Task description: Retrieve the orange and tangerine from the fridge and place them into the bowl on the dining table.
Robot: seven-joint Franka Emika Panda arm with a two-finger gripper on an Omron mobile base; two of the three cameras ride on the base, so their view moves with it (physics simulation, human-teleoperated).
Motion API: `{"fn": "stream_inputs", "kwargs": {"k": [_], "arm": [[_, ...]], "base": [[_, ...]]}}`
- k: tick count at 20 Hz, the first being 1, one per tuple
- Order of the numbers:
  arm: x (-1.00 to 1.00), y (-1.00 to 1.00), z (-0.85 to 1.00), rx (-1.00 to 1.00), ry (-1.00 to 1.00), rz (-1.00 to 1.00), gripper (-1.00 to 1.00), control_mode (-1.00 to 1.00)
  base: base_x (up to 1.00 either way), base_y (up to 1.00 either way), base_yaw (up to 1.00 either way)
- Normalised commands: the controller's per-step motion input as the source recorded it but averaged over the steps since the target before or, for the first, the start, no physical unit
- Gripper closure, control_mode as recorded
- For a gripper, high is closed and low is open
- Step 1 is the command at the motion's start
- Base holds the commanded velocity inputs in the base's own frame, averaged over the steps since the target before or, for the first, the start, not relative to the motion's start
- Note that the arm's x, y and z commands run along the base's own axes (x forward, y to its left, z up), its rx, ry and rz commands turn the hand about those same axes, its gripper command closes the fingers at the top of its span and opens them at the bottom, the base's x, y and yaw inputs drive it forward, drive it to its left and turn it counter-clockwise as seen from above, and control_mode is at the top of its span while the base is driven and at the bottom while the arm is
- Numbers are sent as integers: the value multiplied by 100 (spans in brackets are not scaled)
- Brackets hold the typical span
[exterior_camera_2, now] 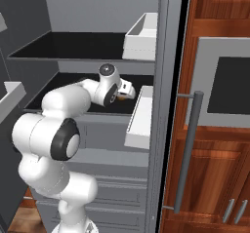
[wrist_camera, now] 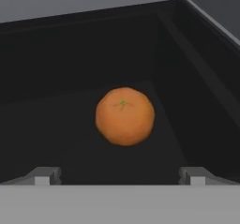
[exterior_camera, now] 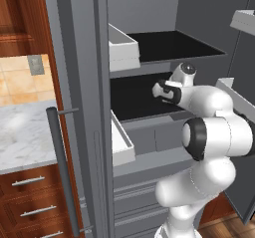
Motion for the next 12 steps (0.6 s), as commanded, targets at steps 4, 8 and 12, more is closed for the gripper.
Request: {"fn": "stream_inputs", "kwargs": {"k": [4, 8, 12], "arm": [[36, -9, -15, 0, 0, 0, -100, -100], [39, -7, -18, 0, 0, 0, -100, -100], [42, -5, -22, 0, 0, 0, -100, -100]], "base": [[0, 0, 0], [0, 0, 0], [0, 0, 0]]}}
